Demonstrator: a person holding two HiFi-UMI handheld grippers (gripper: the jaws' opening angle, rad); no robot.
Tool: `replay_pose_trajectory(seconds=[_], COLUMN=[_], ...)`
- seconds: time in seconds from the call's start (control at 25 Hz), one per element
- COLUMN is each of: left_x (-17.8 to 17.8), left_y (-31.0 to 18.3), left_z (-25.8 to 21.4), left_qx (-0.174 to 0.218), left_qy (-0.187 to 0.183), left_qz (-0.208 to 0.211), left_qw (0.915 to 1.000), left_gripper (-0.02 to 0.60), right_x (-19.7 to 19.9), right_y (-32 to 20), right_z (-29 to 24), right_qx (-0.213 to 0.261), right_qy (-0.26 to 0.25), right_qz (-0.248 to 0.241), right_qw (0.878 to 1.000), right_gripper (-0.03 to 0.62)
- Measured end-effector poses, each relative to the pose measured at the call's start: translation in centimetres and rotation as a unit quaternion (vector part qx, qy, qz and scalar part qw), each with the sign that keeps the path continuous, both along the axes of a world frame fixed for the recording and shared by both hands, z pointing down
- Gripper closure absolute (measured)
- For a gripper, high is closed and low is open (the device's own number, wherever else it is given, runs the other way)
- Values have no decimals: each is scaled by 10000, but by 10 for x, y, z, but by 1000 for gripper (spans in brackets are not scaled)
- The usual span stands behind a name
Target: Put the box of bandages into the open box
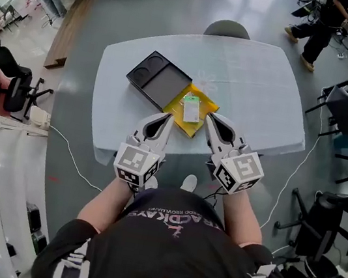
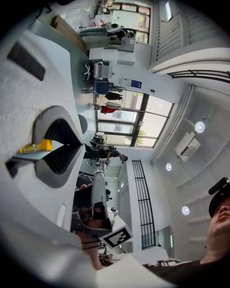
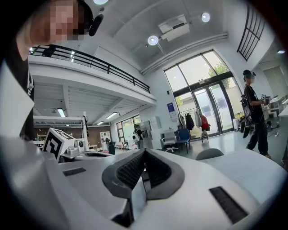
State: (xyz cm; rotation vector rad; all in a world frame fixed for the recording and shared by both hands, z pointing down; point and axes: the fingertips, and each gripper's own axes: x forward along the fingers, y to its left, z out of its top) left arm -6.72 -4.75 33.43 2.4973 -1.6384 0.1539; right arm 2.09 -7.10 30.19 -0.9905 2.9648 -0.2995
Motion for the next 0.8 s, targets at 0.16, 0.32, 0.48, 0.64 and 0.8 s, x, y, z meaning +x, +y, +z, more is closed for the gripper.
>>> replay_pose_trajectory(seconds=[0.16, 0.32, 0.48, 0.64, 0.8], left_x=[-14, -27, -36, -46, -52], left_y=[6, 10, 14, 18, 21], left_z=[-7, -6, 0, 4, 7], left_qx=[51, 55, -25, -33, -49], left_qy=[131, 247, 350, 406, 424], left_qz=[126, 251, 394, 499, 549], left_qw=[9998, 9994, 9986, 9979, 9976], left_gripper=[565, 565, 565, 565, 565], right_x=[-14, -26, -34, -45, -54], right_y=[10, 17, 24, 30, 34], right_z=[-2, 3, 8, 13, 16], right_qx=[30, 4, -38, -96, -115], right_qy=[87, 174, 281, 351, 396], right_qz=[139, 300, 449, 522, 534], right_qw=[9999, 9994, 9986, 9980, 9977], right_gripper=[583, 583, 583, 583, 583])
